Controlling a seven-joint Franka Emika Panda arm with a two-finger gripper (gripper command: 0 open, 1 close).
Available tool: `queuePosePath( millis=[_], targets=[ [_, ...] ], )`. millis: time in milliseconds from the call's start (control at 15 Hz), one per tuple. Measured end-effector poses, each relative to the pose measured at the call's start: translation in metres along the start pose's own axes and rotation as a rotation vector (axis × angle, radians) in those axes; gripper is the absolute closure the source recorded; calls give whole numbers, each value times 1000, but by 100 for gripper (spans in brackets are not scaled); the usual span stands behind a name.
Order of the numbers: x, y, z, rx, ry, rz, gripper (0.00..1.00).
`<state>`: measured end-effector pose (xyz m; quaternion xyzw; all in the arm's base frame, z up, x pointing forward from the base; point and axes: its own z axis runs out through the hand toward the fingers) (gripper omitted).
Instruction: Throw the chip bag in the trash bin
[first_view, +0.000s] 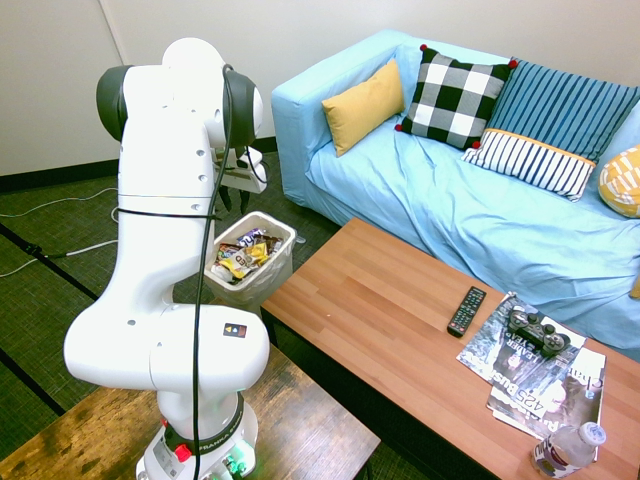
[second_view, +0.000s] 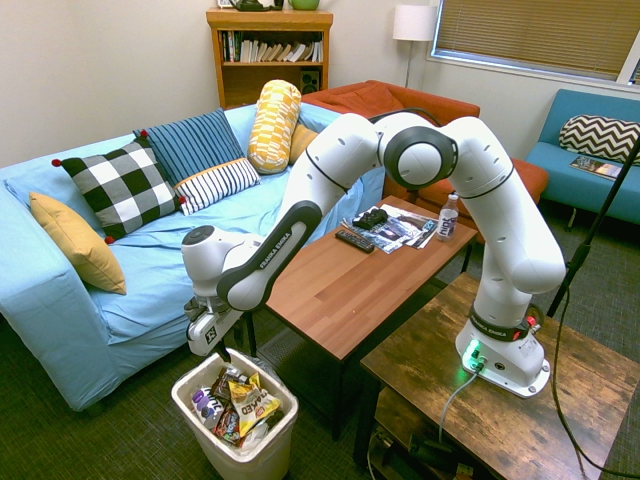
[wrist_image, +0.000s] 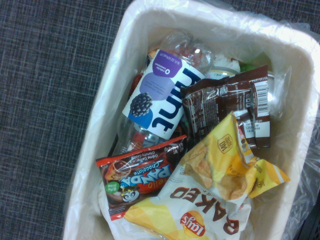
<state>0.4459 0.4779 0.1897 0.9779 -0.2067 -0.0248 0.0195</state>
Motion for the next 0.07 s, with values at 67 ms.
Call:
queuePosePath(
  millis=[67],
  targets=[
    [0,0,0,0,0,1,0]
  ],
)
